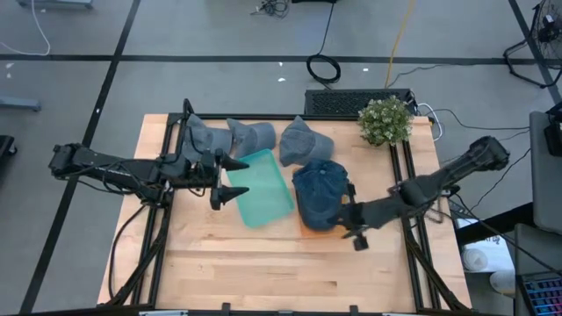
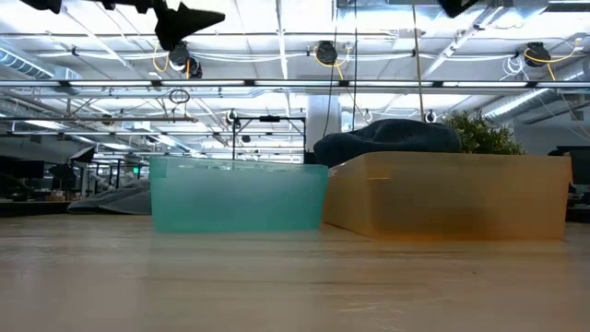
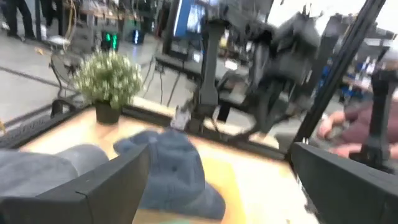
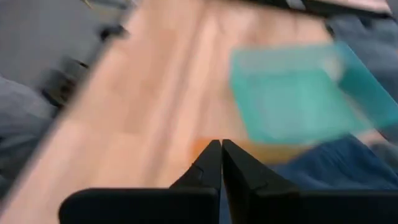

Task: Pick & Place hat
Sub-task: Adjust the light blue bin

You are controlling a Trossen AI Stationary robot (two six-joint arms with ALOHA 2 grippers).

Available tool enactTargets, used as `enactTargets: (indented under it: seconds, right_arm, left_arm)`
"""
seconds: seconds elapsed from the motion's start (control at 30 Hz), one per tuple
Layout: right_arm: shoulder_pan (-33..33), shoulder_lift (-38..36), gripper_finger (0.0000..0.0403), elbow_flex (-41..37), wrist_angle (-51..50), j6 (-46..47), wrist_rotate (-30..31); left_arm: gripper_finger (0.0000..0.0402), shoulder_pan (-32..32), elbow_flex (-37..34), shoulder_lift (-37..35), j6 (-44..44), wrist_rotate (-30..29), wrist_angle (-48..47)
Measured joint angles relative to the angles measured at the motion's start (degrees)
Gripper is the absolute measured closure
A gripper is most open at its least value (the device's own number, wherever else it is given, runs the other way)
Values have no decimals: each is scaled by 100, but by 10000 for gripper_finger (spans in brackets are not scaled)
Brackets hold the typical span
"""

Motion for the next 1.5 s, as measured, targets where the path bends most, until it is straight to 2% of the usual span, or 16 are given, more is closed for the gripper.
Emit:
enactTargets:
  seconds: [0.1,0.27,0.43,0.5,0.57,0.63,0.7,0.77,0.83,0.9,1.0,1.23,1.4,1.5]
  right_arm:
    - [333,-375,403,-457,767,-152,21]
    - [595,-802,403,-1615,2898,-719,25]
    - [641,-1002,403,-2475,4451,-1106,25]
    - [641,-1059,403,-2645,4776,-1147,28]
    - [641,-1099,403,-2712,4846,-1134,28]
    - [641,-1111,403,-2719,4850,-1088,21]
    - [641,-1109,403,-2721,4846,-1018,19]
    - [641,-1108,403,-2721,4785,-978,19]
    - [641,-1108,403,-2723,4708,-968,16]
    - [641,-1108,403,-2723,4620,-966,16]
    - [641,-1108,403,-2723,4526,-911,14]
    - [641,-1108,403,-2723,4496,-906,14]
    - [641,-1108,403,-2723,4428,-881,10]
    - [641,-1108,403,-2723,4401,-860,12]
  left_arm:
    - [2,-22,0,7,35,99,-301]
    - [2,-53,-4,343,-427,307,-818]
    - [2,-273,-2,1069,-890,875,155]
    - [2,-404,0,1366,-654,1062,684]
    - [2,-546,21,1644,-497,1070,1001]
    - [2,-616,193,1927,-497,961,857]
    - [2,-656,413,2110,-499,732,178]
    - [2,-685,757,2280,-511,237,-757]
    - [2,-679,1108,2440,-735,-333,-1894]
    - [2,-622,1430,2686,-1098,-631,-2815]
    - [2,-588,1748,3134,-1419,-637,-3640]
    - [3,-566,2128,4174,-1423,-707,-4005]
    - [3,-555,2333,4690,-1214,-408,-4522]
    - [3,-555,2420,4816,-1205,137,-4616]
